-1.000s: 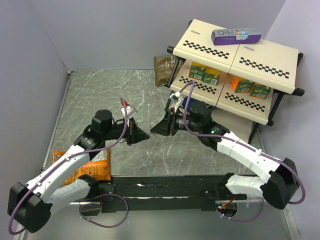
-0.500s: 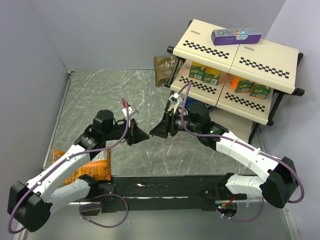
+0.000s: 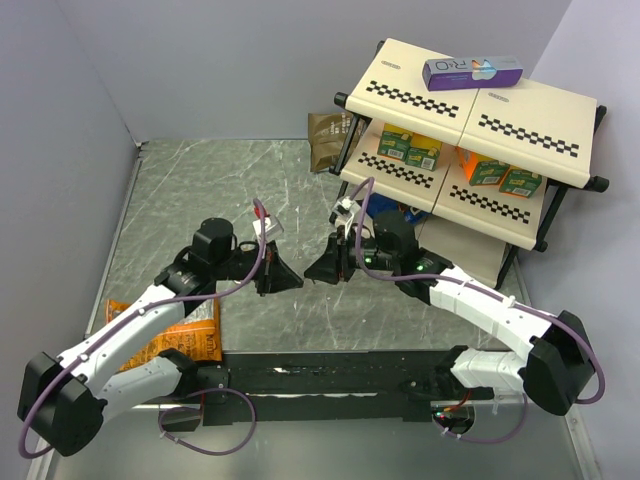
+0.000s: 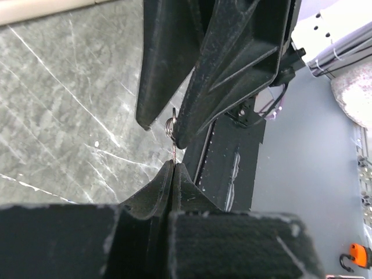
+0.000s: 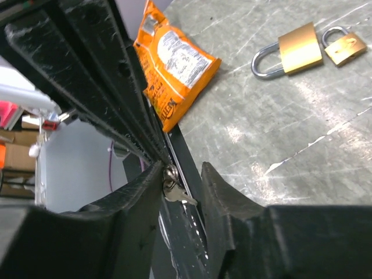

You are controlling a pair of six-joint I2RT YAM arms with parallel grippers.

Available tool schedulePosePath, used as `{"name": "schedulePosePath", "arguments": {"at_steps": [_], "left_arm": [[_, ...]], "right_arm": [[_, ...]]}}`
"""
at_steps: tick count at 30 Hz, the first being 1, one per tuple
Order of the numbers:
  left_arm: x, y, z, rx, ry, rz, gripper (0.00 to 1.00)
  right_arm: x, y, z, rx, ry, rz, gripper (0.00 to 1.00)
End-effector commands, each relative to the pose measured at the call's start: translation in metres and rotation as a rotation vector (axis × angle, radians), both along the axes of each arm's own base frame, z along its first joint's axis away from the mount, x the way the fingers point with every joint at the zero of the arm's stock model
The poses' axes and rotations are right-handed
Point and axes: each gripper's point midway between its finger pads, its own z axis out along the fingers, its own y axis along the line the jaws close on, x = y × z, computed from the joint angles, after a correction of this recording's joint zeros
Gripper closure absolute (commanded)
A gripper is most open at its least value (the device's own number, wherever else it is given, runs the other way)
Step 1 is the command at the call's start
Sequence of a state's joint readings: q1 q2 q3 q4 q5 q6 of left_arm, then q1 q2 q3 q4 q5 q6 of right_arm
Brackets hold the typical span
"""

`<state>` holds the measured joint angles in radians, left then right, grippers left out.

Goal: Unlock with the key

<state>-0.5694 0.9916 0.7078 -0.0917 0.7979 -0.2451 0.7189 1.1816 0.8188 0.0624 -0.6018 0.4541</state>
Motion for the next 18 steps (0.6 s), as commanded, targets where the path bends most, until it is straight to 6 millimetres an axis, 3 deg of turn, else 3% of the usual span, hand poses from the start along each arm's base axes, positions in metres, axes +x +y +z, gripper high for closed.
{"name": "schedulePosePath", "arguments": {"at_steps": [1, 6, 12, 16, 18], "left_arm": [[-0.005, -0.008, 0.022, -0.052, -0.052, -0.077, 0.99], [-0.005, -0.008, 0.022, -0.052, -0.051, -0.078, 0.99], [-0.003, -0.007, 0.020, -0.044, -0.045, -0.065, 0.99], [0.000, -0.006, 0.020, -0.034, -0.049, -0.041, 0.99], [0.004, -0.005, 0.020, -0.028, -0.045, -0.018, 0.77]], "right_arm": [[-0.009, 0.000, 0.012, 0.048, -0.102, 0.064, 0.63], [-0.014, 0.002, 0.013, 0.071, -0.122, 0.093, 0.74], [-0.020, 0.001, 0.015, 0.091, -0.140, 0.126, 1.00], [-0.022, 0.002, 0.012, 0.094, -0.151, 0.141, 1.00], [-0.023, 0.002, 0.012, 0.095, -0.166, 0.151, 1.00]]}}
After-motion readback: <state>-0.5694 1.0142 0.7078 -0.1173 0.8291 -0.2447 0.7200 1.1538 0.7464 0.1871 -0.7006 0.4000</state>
